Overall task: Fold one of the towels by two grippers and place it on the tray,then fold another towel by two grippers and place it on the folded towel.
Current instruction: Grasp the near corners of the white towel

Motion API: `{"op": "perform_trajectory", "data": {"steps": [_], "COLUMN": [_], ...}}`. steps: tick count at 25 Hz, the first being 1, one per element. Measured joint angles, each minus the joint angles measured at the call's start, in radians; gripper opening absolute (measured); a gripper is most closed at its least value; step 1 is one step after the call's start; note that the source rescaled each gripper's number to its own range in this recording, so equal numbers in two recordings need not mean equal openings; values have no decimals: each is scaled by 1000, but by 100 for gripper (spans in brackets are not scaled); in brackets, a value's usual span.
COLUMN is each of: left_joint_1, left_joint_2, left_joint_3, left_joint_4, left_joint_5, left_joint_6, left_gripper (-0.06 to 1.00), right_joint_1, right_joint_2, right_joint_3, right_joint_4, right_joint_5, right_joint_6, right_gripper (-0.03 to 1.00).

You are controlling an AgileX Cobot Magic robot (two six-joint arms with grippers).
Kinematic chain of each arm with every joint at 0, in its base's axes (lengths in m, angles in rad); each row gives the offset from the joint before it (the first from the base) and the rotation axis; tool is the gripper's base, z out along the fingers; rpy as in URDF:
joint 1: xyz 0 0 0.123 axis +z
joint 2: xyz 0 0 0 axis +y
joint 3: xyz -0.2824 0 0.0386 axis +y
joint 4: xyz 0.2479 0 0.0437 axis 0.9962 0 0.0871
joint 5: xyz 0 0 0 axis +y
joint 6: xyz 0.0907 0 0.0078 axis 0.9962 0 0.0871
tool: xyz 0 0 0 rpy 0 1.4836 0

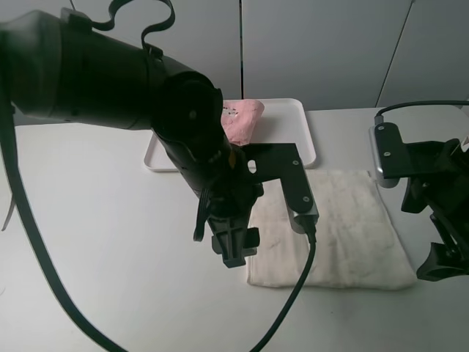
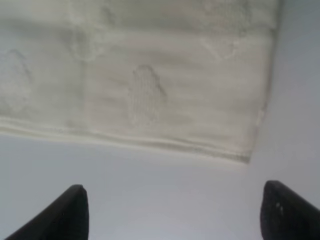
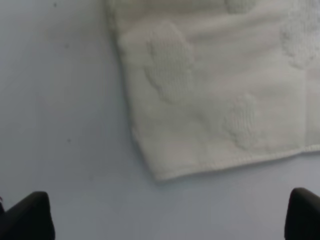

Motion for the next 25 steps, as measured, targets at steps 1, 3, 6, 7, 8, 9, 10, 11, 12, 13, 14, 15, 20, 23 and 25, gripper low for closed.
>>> {"op": "perform_trajectory", "data": {"steps": [1,3,6,7,8,9,10,11,12,13,14,15,20,23,25], "left_joint_1": [-9,-19,-22,-22,-24,-28,-32,-39,-48,-56,-69,-82,-126,-131,-133], "left_joint_2": [11,47,94,102,104,106,106,106,106,108,110,114,156,169,182], "left_joint_3": [0,0,0,0,0,0,0,0,0,0,0,0,0,-6,-20], "left_joint_4": [26,72,98,101,102,105,105,105,105,105,105,105,102,104,106], "left_joint_5": [0,6,26,28,28,28,26,25,24,24,24,24,26,28,35], "left_joint_6": [-21,-67,-94,-99,-99,-99,-99,-99,-99,-99,-99,-99,-99,-111,-117], "left_gripper": [90,90,93,94,95,97,98,99,99,99,100,100,100,100,100], "right_joint_1": [0,0,0,0,0,0,0,0,0,0,0,0,0,0,0], "right_joint_2": [0,0,0,0,0,0,0,0,0,0,0,2,10,10,10], "right_joint_3": [0,0,0,0,0,0,0,1,8,18,32,52,167,213,231], "right_joint_4": [-16,-33,-40,-41,-41,-41,-41,-41,-41,-41,-41,-41,-41,-41,-41], "right_joint_5": [0,0,-17,-26,-37,-44,-49,-53,-58,-63,-69,-81,-167,-215,-241], "right_joint_6": [-3,-7,-7,-7,-7,-8,-14,-19,-31,-43,-57,-67,-97,-105,-119], "right_gripper": [100,100,100,100,100,100,100,100,100,100,100,100,100,100,100]}}
